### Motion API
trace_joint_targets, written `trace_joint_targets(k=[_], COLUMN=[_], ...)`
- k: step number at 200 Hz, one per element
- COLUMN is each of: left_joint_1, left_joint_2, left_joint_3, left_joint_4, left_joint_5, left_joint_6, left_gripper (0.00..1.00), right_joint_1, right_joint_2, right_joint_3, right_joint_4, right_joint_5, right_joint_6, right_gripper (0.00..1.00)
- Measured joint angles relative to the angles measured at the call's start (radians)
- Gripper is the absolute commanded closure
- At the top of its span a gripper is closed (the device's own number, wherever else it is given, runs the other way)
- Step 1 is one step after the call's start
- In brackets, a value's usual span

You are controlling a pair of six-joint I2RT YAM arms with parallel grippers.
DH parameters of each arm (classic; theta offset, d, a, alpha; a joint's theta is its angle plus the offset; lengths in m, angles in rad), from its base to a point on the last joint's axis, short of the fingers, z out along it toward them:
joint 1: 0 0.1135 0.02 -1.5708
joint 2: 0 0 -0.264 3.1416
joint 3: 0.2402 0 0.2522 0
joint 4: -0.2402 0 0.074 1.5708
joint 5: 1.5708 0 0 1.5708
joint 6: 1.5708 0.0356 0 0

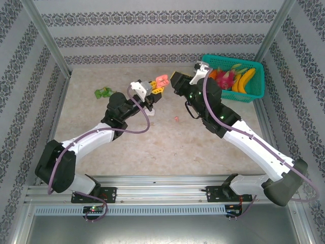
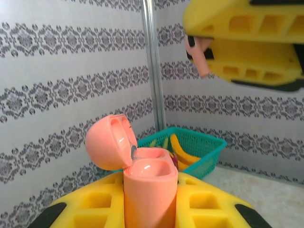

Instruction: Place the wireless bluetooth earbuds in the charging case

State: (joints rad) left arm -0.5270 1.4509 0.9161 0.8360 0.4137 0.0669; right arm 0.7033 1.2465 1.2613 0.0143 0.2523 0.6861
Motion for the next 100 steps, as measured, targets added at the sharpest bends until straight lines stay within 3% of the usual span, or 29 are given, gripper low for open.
trace_joint_targets(k=[100], left_joint_1=[-0.03], left_joint_2=[0.06], left_joint_3=[0.04], left_joint_4=[0.051], left_joint_5=[-0.031], left_joint_6=[0.0], left_gripper=[1.0], right_joint_1=[0.0], right_joint_2=[0.005], right_joint_3=[-0.074], right_joint_4=[0.158], right_joint_5=[-0.044], right_joint_6=[0.159], right_gripper=[0.75])
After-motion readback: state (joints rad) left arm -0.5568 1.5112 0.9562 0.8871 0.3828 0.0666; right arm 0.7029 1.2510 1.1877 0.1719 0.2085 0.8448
